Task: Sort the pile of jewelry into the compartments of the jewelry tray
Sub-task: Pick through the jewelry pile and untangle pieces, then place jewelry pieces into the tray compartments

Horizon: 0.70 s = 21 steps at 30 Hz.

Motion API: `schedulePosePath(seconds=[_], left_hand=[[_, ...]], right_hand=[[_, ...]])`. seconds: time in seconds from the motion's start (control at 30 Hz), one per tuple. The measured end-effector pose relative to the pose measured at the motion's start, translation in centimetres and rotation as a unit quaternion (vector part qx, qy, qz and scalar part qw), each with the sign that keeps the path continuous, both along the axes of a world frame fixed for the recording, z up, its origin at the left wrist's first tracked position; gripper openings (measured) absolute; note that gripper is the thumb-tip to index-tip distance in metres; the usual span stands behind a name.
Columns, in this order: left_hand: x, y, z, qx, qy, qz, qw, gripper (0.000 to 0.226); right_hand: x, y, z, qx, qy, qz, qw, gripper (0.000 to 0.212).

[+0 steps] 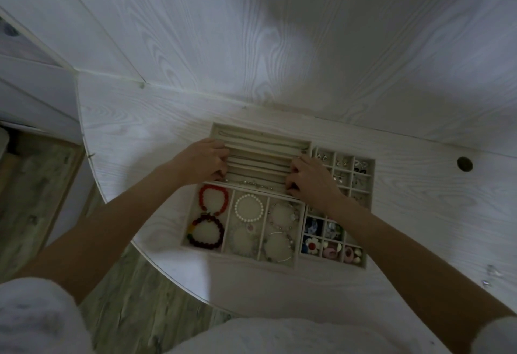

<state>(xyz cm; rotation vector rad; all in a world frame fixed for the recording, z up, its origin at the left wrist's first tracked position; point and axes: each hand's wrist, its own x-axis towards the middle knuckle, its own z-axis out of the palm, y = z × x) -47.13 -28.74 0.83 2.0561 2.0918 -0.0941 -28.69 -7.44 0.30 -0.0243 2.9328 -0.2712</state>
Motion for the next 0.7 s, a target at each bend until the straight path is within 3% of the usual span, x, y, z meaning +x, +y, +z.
schedulePosePath(seconds=[0.37, 0.53, 0.7], left_hand=[[0.0, -0.6, 0.6, -0.009, 0.022, 0.008, 1.000, 0.024], [0.1, -1.1, 0.5, -0.017, 0.006, 0.043, 0.999, 0.024], [0.3, -1.9, 0.4, 0.032, -0.036, 0.086, 0.995, 0.015]], right_hand=[[0.4, 0.8, 0.3, -0.043, -0.031, -0.031, 0.998, 0.007], [0.2, 0.9, 0.6, -0.035, -0.052, -0.020, 0.998, 0.012], [1.2, 1.4, 0.5, -0.079, -0.031, -0.047, 0.995, 0.012]])
